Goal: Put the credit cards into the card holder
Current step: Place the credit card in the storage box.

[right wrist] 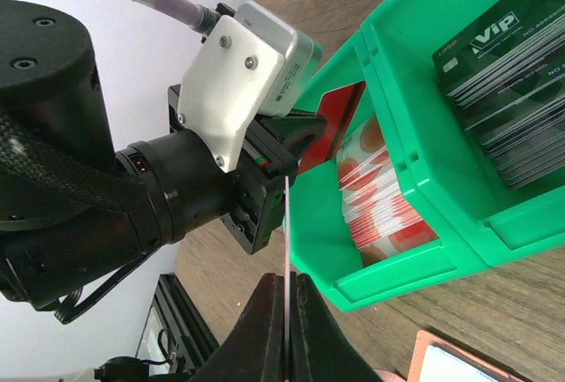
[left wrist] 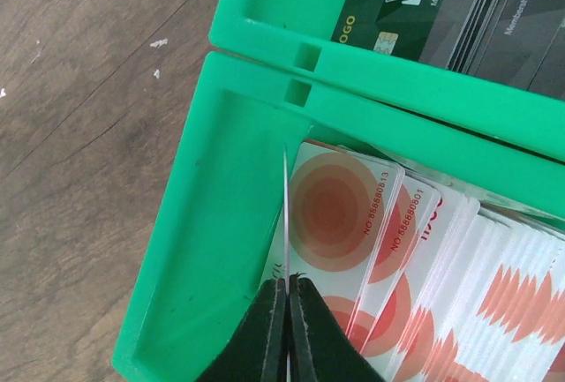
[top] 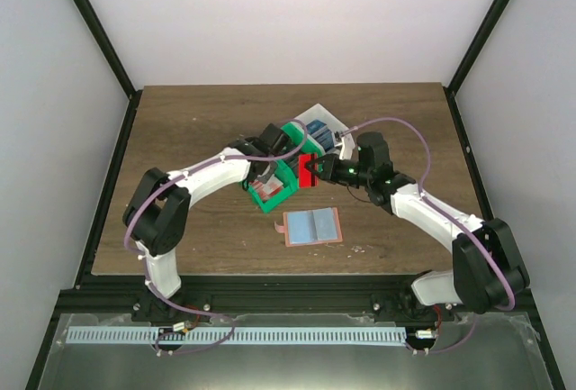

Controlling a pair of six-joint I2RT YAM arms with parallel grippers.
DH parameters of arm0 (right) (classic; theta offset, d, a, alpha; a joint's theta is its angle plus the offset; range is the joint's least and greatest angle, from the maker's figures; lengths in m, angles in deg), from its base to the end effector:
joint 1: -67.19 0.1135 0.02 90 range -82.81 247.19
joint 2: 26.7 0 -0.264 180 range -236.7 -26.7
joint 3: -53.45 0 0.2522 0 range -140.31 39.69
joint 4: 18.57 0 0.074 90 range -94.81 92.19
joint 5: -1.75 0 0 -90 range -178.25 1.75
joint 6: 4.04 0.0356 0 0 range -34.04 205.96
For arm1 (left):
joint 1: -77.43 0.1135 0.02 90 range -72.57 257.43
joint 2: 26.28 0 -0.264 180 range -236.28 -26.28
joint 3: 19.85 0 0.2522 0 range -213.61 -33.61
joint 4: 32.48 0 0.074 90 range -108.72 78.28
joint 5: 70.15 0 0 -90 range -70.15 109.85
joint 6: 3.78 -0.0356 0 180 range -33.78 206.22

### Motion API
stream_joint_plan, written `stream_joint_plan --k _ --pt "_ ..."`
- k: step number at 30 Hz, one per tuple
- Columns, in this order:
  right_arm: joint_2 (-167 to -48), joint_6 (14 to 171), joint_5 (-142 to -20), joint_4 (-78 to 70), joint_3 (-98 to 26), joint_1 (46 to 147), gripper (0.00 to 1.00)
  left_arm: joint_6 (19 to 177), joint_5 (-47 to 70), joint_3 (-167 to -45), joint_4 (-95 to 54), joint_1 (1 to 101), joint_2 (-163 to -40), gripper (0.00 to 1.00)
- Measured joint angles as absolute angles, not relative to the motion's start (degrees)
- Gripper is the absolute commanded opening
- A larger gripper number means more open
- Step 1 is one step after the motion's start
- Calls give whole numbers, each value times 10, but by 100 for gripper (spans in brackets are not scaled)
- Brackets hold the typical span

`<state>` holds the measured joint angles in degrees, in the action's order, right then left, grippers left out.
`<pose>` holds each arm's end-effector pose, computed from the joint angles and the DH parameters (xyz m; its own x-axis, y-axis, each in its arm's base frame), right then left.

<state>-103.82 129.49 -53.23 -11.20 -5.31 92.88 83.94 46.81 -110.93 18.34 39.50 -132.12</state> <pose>0.2556 0.1456 0.2466 -0.8490 0.2175 -0.4815 -0.3257 0.5022 0.8011 0.3094 -0.2206 0.2069 -0.7017 0.5918 -0.3967 0.4283 0.7953 0.4289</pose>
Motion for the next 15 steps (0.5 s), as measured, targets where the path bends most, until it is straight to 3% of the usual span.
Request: stream_joint_plan --k 5,11,15 --pt "-1032 1296 -536 -112 -49 929 0 844 469 -1109 183 395 -1333 26" --pt "-1006 1301 -545 -108 -21 929 1 859 453 -1109 185 395 -1337 33" --pt "-991 1303 -552 -97 -6 929 1 880 422 -1108 186 395 -1331 45"
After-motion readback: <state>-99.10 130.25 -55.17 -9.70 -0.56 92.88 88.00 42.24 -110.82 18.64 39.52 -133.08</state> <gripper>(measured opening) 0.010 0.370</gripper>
